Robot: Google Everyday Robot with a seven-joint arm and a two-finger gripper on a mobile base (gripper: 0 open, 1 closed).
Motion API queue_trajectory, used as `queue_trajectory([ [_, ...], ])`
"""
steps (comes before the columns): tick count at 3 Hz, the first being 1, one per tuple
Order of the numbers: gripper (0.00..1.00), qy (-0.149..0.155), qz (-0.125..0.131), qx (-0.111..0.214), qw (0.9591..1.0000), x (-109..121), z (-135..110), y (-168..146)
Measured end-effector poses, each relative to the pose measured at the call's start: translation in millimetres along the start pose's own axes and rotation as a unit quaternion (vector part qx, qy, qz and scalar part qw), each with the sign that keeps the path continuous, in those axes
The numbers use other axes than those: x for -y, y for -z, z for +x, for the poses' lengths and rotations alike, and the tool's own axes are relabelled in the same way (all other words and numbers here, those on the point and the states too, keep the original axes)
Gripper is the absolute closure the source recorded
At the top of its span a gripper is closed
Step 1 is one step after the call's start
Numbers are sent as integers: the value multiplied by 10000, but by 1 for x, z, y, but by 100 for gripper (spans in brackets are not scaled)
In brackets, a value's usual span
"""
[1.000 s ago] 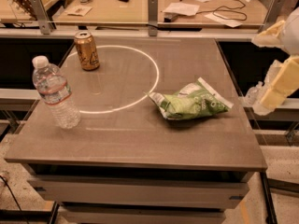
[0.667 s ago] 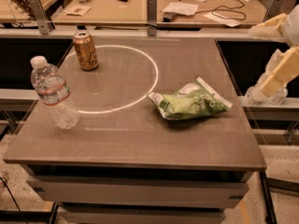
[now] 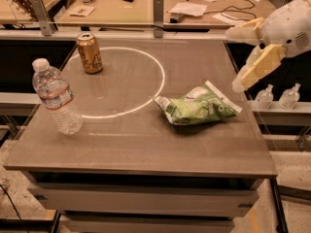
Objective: Knock orange can over
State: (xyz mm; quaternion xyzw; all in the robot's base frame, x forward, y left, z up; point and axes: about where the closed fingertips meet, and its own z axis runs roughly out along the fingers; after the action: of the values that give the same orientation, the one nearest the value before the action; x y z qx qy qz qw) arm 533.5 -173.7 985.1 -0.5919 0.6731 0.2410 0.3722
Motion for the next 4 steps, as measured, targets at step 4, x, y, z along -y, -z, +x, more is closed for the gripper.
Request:
queue_trajectory([
  [4,0,-686,76,876,9938,42,-6,-64],
])
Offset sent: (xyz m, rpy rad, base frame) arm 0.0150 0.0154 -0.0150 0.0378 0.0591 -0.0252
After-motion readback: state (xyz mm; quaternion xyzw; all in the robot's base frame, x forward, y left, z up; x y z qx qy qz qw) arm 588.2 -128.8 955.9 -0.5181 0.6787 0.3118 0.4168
